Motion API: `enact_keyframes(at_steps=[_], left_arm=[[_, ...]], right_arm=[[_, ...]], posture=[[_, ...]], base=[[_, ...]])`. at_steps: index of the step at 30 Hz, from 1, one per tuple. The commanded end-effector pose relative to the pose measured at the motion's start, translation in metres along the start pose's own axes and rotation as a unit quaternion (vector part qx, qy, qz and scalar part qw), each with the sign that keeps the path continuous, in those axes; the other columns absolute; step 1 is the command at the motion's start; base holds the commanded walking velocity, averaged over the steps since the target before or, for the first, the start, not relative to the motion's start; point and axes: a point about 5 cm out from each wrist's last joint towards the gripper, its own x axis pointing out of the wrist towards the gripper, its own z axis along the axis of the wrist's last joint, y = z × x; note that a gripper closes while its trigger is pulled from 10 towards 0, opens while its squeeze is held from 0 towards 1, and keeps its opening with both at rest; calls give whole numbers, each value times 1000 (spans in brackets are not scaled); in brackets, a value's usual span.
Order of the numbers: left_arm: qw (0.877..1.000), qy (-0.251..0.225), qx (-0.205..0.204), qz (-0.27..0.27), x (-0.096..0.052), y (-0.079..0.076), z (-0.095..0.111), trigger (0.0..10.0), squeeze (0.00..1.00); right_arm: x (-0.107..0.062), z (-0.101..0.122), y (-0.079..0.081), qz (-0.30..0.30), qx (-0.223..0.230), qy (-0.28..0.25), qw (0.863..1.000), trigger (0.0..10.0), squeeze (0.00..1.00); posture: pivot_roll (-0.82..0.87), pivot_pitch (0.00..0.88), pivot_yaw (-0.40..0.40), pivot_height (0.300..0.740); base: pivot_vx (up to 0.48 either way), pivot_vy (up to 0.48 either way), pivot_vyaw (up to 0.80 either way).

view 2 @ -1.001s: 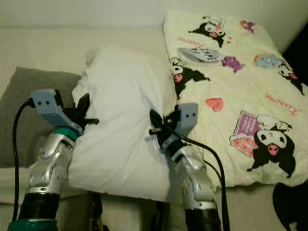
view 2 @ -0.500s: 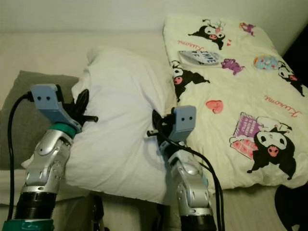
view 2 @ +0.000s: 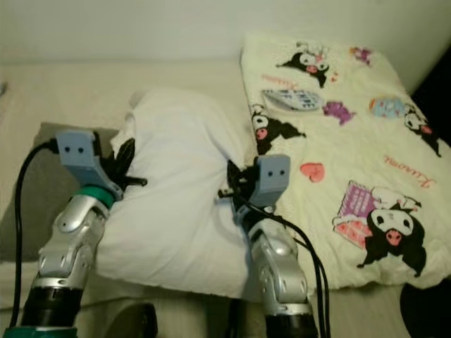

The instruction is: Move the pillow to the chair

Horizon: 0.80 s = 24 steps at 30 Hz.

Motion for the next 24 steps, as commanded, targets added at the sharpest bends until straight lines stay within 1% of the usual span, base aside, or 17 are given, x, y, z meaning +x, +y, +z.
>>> enact_keyframes(at_steps=[1, 9, 19, 21, 24], left_arm=[[1000, -16, 9, -11, 0, -3, 8, 10000, 0], [1000, -14, 11, -13, 0, -4, 7, 10000, 0], [1000, -16, 7, -16, 1, -6, 8, 10000, 0], [1000, -21, 5, -16, 2, -7, 11, 10000, 0], [1000, -22, 5, -16, 2, -7, 11, 10000, 0]], right_arm=[[4, 11, 3, 3, -8, -34, 999, 10000, 0], [5, 11, 4, 3, -5, -35, 999, 10000, 0], [5, 16, 3, -4, 0, -51, 999, 10000, 0], [5, 19, 3, -6, 17, -69, 997, 10000, 0], [4, 20, 3, -7, 21, -73, 997, 10000, 0]], posture=[[30, 16, 42, 707], [32, 16, 41, 740], [26, 19, 47, 740], [26, 18, 48, 740], [26, 18, 48, 740]], base=[[0, 0, 0], [0, 0, 0], [0, 0, 0], [0, 0, 0], [0, 0, 0]])
